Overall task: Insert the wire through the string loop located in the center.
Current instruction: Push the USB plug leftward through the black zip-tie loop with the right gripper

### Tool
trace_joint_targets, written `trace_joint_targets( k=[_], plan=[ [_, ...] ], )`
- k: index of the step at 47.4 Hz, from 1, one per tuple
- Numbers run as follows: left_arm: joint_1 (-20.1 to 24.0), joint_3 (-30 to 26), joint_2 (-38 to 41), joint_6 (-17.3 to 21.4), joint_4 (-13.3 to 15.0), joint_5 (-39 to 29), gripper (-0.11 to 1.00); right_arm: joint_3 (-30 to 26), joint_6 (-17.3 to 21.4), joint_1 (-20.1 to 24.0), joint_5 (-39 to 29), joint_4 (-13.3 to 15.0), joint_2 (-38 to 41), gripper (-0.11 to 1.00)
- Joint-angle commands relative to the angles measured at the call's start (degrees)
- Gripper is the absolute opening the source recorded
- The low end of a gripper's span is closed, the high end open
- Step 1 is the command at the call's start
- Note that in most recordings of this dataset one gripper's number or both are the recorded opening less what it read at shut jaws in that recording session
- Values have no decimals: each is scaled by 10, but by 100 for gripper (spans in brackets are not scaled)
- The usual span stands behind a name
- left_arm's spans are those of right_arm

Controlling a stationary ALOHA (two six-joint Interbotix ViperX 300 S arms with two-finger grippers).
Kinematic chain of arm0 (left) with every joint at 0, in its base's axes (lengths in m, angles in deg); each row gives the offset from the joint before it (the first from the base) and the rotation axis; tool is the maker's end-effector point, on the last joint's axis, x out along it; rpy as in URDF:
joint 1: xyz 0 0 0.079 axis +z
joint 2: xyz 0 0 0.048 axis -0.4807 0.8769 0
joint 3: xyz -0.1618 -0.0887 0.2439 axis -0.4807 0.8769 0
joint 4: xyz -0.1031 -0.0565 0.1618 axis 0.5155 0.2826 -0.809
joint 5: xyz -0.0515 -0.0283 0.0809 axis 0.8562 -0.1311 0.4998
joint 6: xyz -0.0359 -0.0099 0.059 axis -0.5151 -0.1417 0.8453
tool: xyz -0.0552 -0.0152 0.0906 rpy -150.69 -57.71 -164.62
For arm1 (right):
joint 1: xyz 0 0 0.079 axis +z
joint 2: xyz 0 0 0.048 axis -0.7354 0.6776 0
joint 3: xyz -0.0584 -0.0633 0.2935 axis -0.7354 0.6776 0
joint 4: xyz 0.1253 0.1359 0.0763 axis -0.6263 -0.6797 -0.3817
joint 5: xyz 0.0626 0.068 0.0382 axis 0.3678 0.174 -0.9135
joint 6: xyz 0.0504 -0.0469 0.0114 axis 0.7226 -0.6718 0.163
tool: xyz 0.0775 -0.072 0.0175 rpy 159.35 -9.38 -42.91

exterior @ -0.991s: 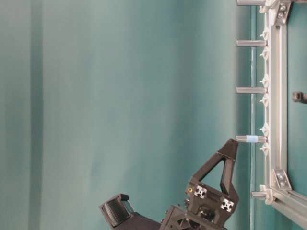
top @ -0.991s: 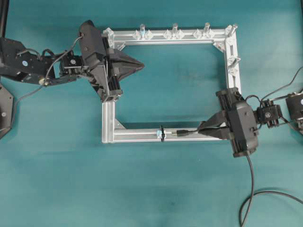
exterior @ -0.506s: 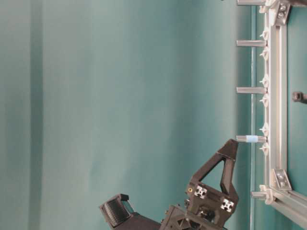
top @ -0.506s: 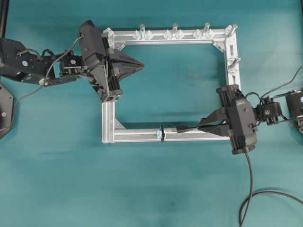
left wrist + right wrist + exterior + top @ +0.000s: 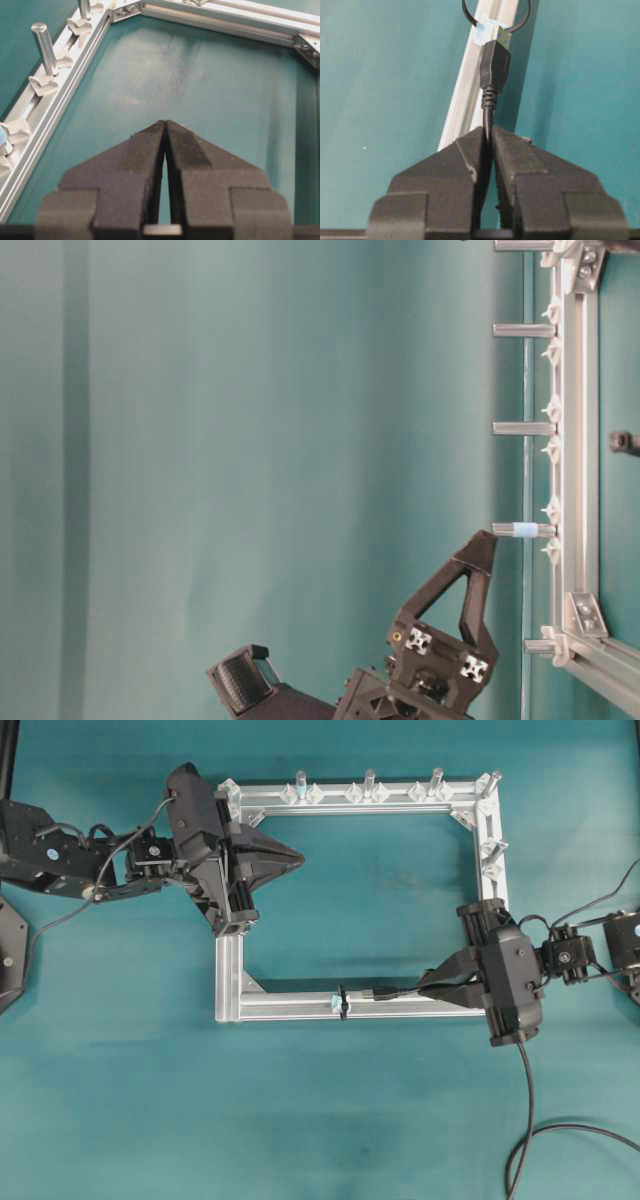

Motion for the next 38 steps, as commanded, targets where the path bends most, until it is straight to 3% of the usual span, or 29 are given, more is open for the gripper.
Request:
trace_joint_targets(
  k=[1,38],
  plan=[
    [-1,-5,-13,-4,-3,3,0,-4,0,-2,3,-1,-11,7],
    [-4,-5,-13,-4,-3,3,0,-90,0,-4,5,-1,81,7]
  ],
)
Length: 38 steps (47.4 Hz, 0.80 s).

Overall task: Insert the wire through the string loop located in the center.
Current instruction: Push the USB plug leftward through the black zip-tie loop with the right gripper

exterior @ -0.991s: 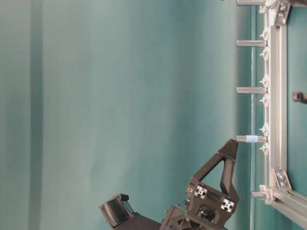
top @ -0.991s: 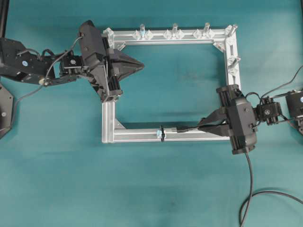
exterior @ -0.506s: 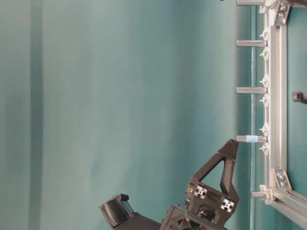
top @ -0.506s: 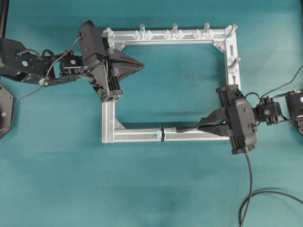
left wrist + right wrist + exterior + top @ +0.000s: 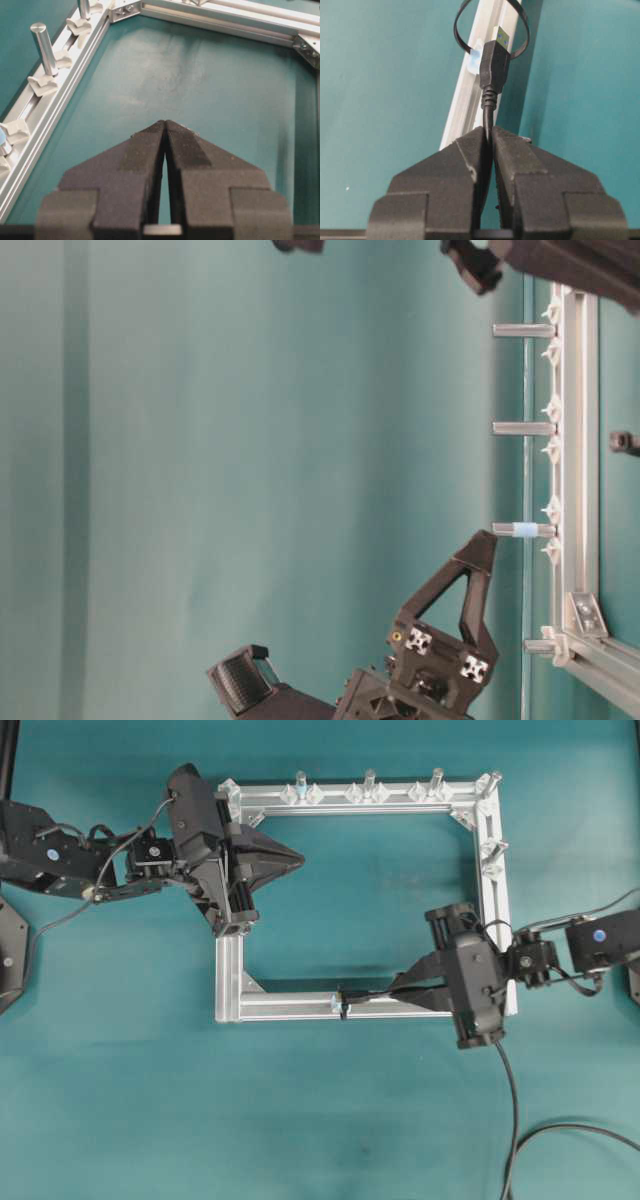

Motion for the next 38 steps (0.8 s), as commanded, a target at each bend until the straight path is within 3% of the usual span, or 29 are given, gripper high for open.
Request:
trace_joint_targets(
  k=[1,38],
  plan=[
    [-3,-5,-14,-4,-2,3,0,-23,1,-3,4,-1,4,7],
    [-3,-5,-14,-4,-3,4,0,-77,1,-11,15,-1,42,7]
  ],
)
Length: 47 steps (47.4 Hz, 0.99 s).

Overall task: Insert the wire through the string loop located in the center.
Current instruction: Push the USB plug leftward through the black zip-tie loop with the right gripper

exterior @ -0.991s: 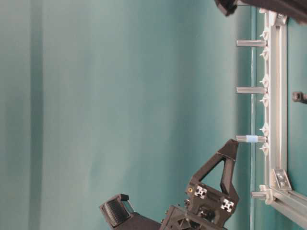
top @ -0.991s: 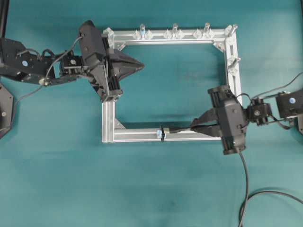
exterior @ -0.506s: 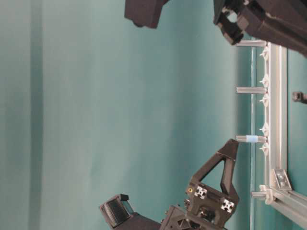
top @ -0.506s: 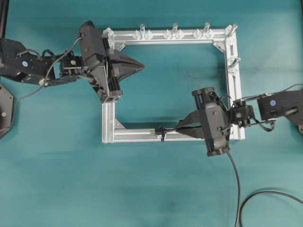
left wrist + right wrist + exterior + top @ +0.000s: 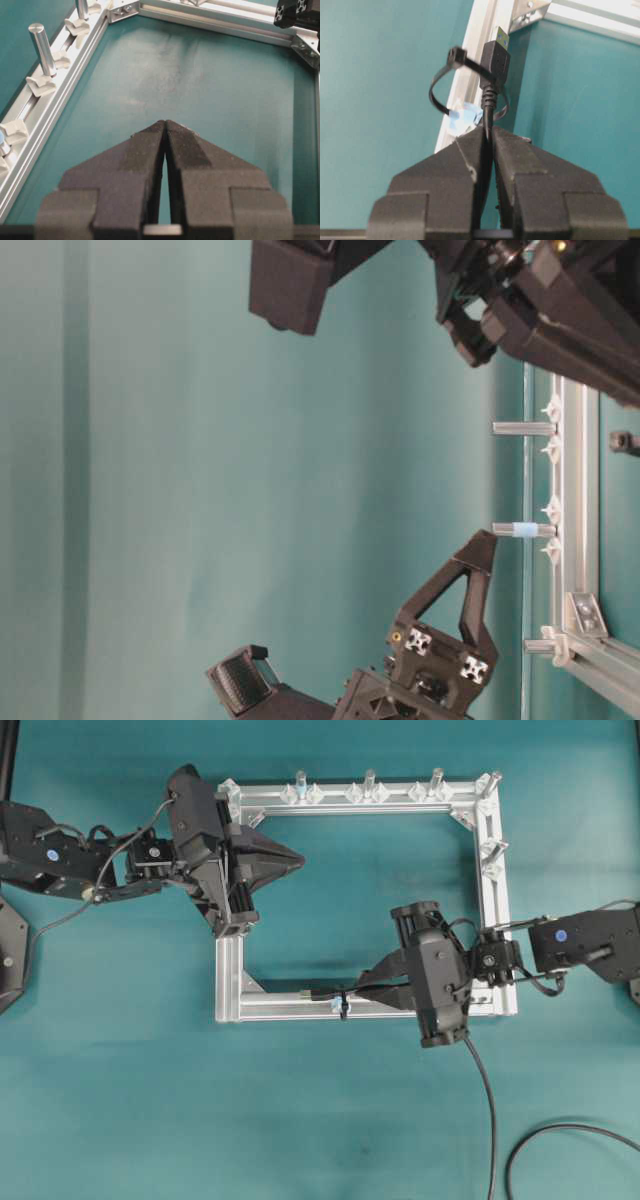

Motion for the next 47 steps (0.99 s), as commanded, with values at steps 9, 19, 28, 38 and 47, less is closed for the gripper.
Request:
trace_joint_targets(
  k=[9,19,28,38,47],
  plan=[
    [-2,-5,-14,-4,-2,3,0,-20,1,-2,7,-1,1,7],
    [-4,-5,-14,-4,-2,4,0,-27,1,-2,7,0,5,7],
    [-7,-5,-14,-4,-2,3,0,-28,1,-2,6,0,6,7],
    [-11,-7,-14,-4,-2,3,0,-26,0,-2,7,0,6,7],
    [-40,-21,-15,-3,-5,1,0,-26,0,-2,6,0,6,7]
  ],
)
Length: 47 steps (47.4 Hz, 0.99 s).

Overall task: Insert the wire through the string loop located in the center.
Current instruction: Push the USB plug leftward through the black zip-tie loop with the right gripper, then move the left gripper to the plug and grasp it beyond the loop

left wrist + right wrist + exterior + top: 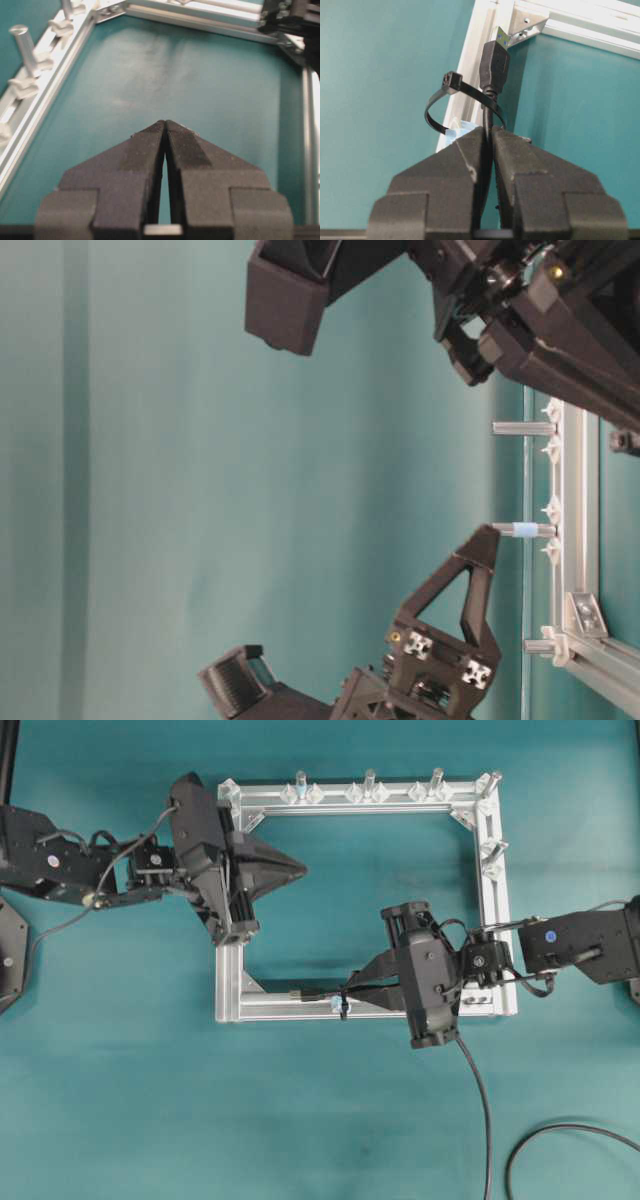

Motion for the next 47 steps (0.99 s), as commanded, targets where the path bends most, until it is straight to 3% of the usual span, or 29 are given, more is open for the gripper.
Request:
trace_joint_targets(
  k=[1,20,35,47],
  plan=[
    [-20,-18,-14,-1,-4,-1,0,-9,0,-2,6,0,-7,7],
    [-93,-31,-14,-3,-4,-84,0,-7,-1,-2,6,0,-7,7],
    [-150,-40,-14,-3,-4,-87,0,-8,-1,-2,6,0,-7,7],
    [-164,-44,-13,-4,-4,-97,0,-8,-1,-2,6,1,-6,7]
  ],
)
